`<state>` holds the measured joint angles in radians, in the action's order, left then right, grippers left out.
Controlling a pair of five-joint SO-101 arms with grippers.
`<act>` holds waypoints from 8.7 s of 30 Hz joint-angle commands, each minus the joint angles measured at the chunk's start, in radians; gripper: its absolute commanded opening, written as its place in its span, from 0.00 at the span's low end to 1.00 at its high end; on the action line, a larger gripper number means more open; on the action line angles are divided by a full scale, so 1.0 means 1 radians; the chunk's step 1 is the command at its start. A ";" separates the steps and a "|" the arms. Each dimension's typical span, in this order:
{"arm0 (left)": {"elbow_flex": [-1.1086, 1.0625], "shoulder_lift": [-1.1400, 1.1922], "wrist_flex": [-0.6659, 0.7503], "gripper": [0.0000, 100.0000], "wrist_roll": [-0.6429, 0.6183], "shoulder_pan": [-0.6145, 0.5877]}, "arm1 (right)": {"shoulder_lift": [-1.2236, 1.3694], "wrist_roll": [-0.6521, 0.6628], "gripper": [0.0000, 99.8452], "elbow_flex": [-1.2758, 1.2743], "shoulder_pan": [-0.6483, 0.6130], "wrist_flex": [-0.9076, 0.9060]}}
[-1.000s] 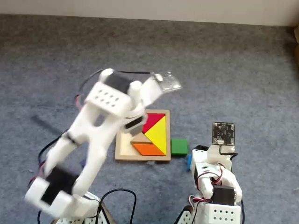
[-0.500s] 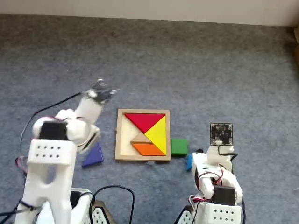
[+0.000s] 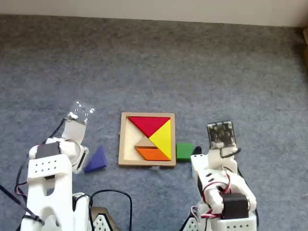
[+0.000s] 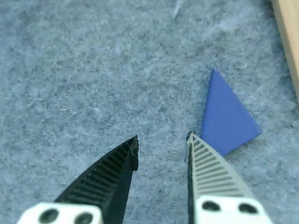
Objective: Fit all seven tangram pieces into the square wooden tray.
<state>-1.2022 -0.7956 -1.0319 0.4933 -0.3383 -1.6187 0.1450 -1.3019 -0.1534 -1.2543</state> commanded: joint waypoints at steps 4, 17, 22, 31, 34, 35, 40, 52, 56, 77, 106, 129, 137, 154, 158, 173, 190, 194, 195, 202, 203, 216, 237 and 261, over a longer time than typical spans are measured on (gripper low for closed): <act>-0.028 -0.027 0.060 0.18 -0.074 -0.015 | 0.496 0.048 0.13 0.340 -0.013 0.007; -0.050 -0.027 0.069 0.18 -0.074 -0.016 | 1.165 0.701 0.25 0.608 -0.071 0.004; -0.051 -0.022 0.071 0.18 -0.074 -0.016 | 1.225 0.842 0.37 0.613 -0.128 0.004; -0.074 -0.027 0.117 0.18 -0.074 -0.016 | 1.234 1.046 0.38 0.602 -0.222 0.004; -0.076 -0.027 0.118 0.18 -0.074 -0.016 | 1.234 1.046 0.38 0.601 -0.242 0.005; -0.076 -0.027 0.118 0.18 -0.074 -0.016 | 1.236 1.046 0.38 0.601 -0.248 0.008; -0.077 -0.027 0.118 0.18 -0.074 -0.016 | 1.236 1.105 0.38 0.510 -0.248 0.082; -0.077 -0.027 0.118 0.18 -0.074 -0.016 | 1.236 1.119 0.27 0.297 -0.243 0.384; -0.077 -0.027 0.118 0.18 -0.074 -0.016 | 1.237 1.119 0.26 0.257 -0.243 0.424; -0.079 -0.027 0.118 0.18 -0.074 -0.016 | 1.455 1.108 0.08 0.705 -0.133 0.022; -0.079 -0.027 0.115 0.18 -0.072 -0.016 | 1.736 -0.049 0.08 0.989 -0.585 0.489; -0.079 -0.027 0.117 0.18 -0.072 -0.016 | 1.750 -0.054 0.25 0.989 -0.607 0.486; -0.079 -0.027 0.117 0.18 -0.072 -0.016 | 1.738 -0.046 0.21 1.018 -0.595 0.358; -0.079 -0.027 0.115 0.18 -0.069 -0.016 | 1.764 0.026 0.09 1.030 -0.585 0.352; -0.079 -0.027 0.115 0.18 -0.069 -0.016 | 1.755 0.025 0.18 1.030 -0.565 0.351; -0.081 -0.027 0.118 0.18 -0.069 -0.016 | 1.310 0.025 0.18 0.912 -0.331 0.128; -0.085 -0.028 0.120 0.18 -0.069 -0.015 | 1.257 0.031 0.18 0.530 -0.042 0.054; -0.085 -0.028 0.120 0.18 -0.069 -0.015 | 1.328 0.031 0.18 0.522 -0.041 0.054; -0.085 -0.028 0.120 0.18 -0.069 -0.015 | 1.346 0.031 0.18 0.522 -0.041 0.054; -0.085 -0.028 0.120 0.18 -0.069 -0.015 | 1.449 0.031 0.18 0.521 -0.038 0.048; -0.085 -0.028 0.120 0.18 -0.069 -0.015 | 1.455 0.031 0.18 0.521 -0.028 0.047; -0.084 -0.028 0.120 0.18 -0.069 -0.015 | 1.385 0.235 0.18 0.524 0.033 -0.077; -0.084 -0.028 0.120 0.18 -0.069 -0.015 | 1.276 0.519 0.01 0.513 0.174 -0.196; -0.084 -0.028 0.120 0.18 -0.069 -0.015 | 1.264 0.609 0.01 0.268 0.199 0.532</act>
<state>-1.2927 -0.8048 -0.9260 0.4289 -0.3383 -0.3253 0.7541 -1.0472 0.0384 -0.8938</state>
